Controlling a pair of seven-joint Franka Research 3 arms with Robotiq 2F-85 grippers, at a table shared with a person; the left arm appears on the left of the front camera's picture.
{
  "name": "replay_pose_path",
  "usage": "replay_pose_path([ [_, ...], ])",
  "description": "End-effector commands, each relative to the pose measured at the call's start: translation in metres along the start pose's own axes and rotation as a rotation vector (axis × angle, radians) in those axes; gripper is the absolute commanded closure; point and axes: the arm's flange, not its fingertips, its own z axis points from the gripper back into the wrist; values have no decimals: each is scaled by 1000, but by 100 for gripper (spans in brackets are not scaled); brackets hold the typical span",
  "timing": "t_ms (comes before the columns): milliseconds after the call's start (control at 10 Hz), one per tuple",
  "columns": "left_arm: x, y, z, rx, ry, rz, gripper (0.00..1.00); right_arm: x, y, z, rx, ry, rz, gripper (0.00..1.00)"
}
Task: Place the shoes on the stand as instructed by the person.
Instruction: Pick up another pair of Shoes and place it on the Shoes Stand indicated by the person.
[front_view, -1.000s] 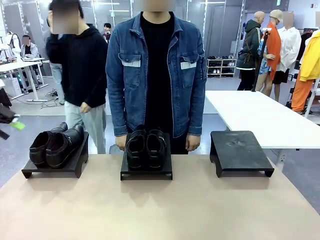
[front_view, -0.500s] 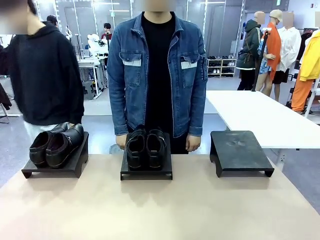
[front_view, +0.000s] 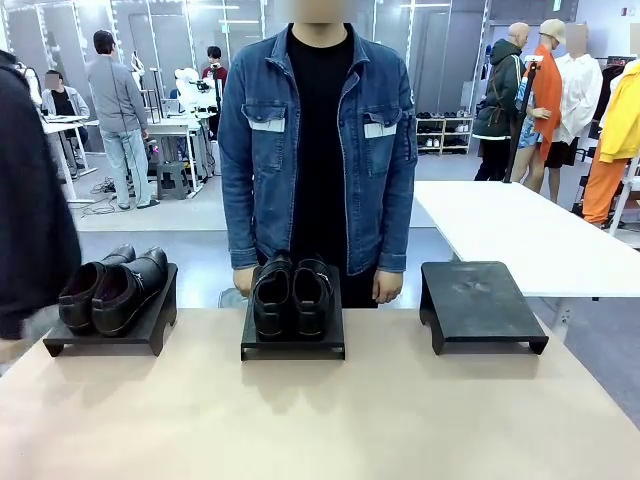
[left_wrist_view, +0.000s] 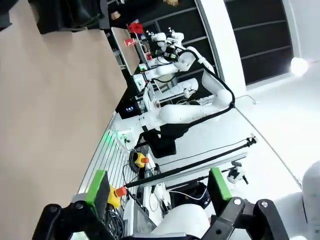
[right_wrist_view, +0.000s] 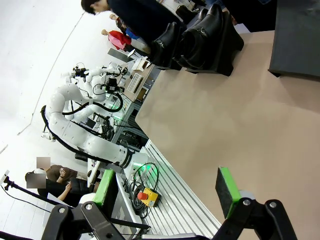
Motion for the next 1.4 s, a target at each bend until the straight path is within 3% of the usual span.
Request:
replay_pose_path([
  [0,23,-21,39,20,18,5,0,1,0,1,8,-11,21,0],
  [100,0,0,0,0,0,0,0,1,0,1,8,-11,21,0],
  [1300,0,0,0,0,0,0,0,1,0,1,8,-11,21,0],
])
